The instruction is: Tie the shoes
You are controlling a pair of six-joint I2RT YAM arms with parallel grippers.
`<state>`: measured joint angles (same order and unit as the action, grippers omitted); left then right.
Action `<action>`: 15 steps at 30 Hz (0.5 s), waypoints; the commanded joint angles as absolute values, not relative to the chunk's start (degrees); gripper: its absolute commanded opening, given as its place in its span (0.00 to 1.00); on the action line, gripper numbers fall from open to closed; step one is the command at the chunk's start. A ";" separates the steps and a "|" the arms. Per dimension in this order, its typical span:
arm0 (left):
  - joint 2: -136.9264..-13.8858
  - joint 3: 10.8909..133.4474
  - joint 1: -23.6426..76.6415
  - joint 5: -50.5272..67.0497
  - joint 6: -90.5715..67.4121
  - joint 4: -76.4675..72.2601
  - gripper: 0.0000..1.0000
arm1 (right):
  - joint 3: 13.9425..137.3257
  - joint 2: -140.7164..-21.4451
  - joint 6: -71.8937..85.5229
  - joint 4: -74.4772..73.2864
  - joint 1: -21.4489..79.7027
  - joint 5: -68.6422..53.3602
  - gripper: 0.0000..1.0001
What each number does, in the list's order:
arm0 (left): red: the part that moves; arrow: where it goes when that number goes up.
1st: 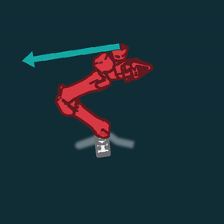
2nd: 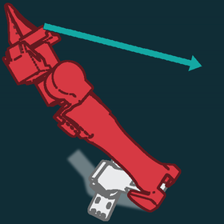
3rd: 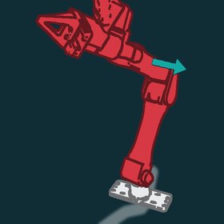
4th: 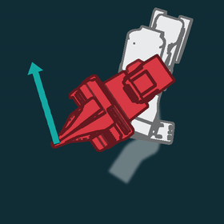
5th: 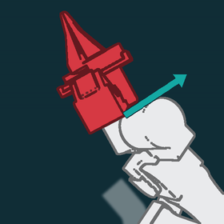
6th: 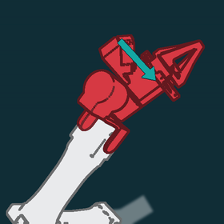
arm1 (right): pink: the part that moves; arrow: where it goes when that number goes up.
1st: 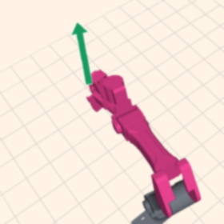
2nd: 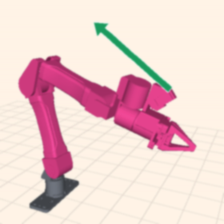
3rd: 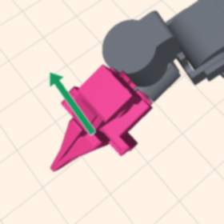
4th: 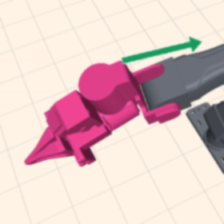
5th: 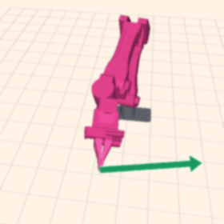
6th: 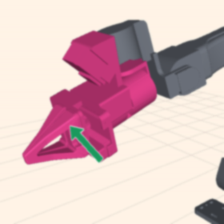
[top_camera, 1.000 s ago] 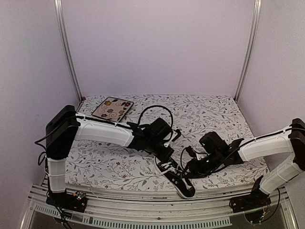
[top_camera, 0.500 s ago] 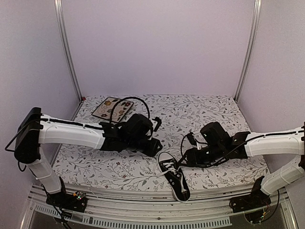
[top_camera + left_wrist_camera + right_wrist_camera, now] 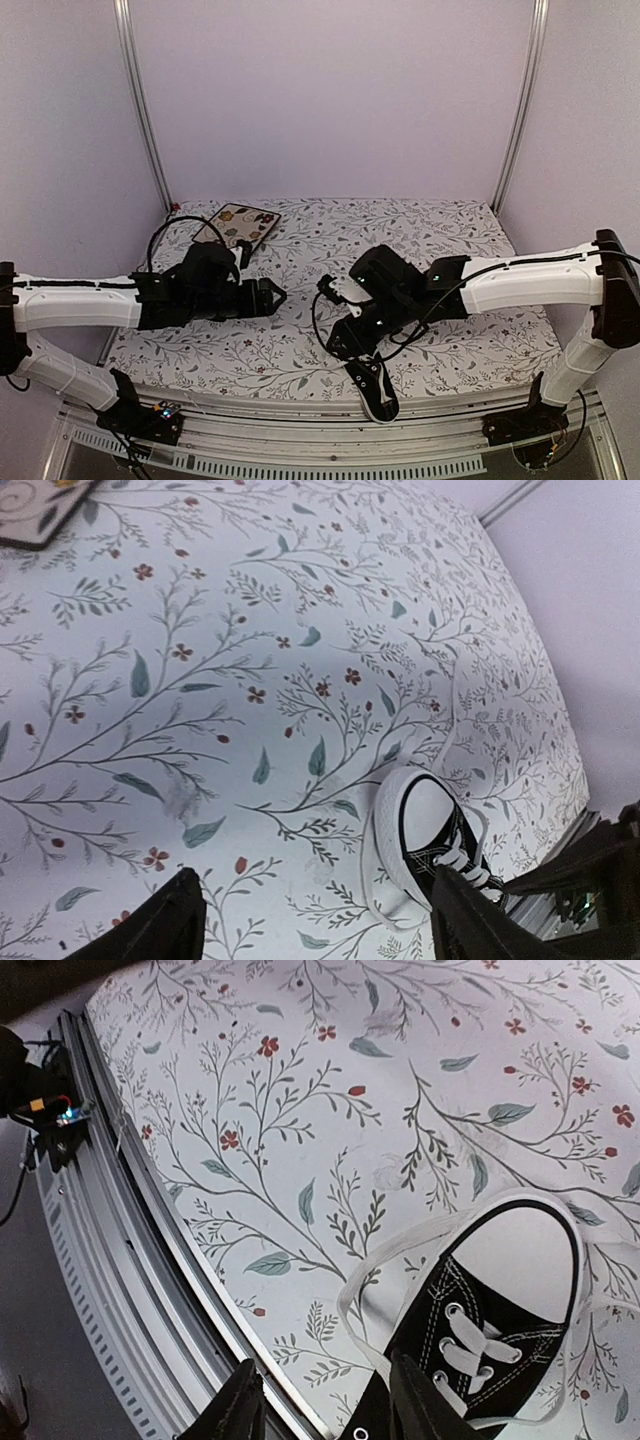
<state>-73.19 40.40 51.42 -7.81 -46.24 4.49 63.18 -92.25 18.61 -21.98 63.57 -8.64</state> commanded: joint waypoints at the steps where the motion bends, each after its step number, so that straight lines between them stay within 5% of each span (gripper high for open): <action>1: -65.93 35.09 45.64 -4.14 -48.97 4.58 0.78 | 68.85 -99.83 12.94 -29.17 66.31 -4.26 0.42; 15: -60.38 31.55 37.55 3.78 -44.89 7.84 0.81 | 80.88 -114.96 8.50 -36.01 70.58 2.60 0.38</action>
